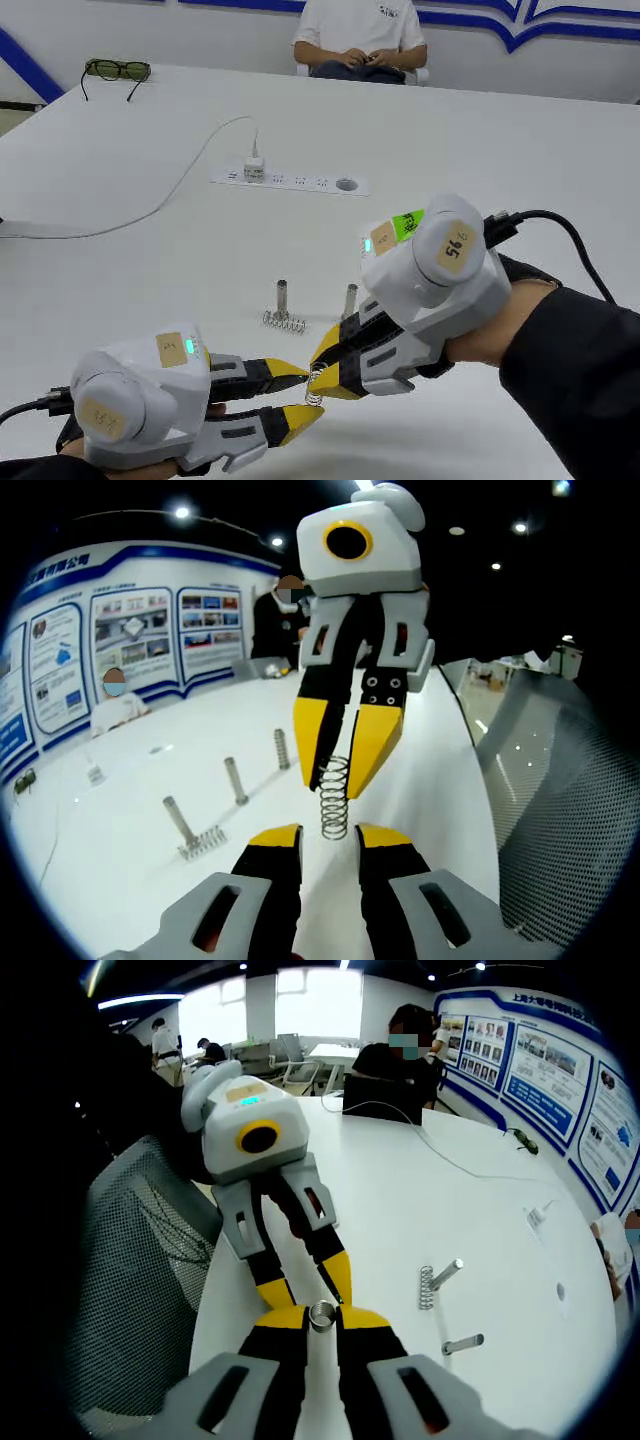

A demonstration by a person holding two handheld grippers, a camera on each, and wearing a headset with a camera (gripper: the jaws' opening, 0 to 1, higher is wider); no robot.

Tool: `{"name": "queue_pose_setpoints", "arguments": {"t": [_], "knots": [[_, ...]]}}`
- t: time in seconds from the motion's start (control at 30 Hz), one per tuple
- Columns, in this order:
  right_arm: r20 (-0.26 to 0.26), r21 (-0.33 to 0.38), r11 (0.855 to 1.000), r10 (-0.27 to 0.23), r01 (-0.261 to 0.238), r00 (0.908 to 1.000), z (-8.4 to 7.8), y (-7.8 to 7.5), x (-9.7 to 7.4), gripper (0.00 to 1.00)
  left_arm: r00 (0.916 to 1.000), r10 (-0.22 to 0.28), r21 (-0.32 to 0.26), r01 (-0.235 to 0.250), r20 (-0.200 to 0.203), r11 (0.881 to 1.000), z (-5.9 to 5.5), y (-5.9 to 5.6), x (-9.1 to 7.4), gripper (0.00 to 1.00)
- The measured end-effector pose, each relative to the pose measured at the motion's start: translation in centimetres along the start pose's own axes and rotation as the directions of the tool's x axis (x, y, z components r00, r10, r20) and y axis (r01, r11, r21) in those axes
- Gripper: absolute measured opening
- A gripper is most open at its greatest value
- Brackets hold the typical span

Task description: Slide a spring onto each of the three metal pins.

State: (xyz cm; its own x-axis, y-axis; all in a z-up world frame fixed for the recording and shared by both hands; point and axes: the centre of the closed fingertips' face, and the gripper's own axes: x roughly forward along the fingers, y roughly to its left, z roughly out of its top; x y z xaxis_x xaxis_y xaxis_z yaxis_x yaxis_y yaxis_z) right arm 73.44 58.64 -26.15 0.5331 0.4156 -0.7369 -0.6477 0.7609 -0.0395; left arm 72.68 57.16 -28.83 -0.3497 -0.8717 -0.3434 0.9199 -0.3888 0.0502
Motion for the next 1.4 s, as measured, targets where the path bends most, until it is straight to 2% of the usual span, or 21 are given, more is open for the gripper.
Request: {"name": "queue_pose_setpoints", "arguments": {"t": [0.4,0.73,1.4], "knots": [[0.014,0.023,0.999,-0.043,0.042,0.9990,0.0,-1.3,-1.4,0.12,0.9991,0.043,-0.021,-0.042,0.007,0.999,0.0,1.0,-0.8,0.31],[0.021,0.042,0.995,-0.087,0.086,0.9960,0.0,-2.8,-2.5,0.12,0.9972,0.074,-0.030,-0.073,0.013,0.997,-0.1,1.9,-1.4,0.33],[0.022,0.074,0.984,-0.163,0.161,0.9863,-0.3,-5.3,-3.8,0.12,0.9955,0.094,-0.046,-0.094,0.009,0.995,-0.7,2.3,-1.9,0.37]]}}
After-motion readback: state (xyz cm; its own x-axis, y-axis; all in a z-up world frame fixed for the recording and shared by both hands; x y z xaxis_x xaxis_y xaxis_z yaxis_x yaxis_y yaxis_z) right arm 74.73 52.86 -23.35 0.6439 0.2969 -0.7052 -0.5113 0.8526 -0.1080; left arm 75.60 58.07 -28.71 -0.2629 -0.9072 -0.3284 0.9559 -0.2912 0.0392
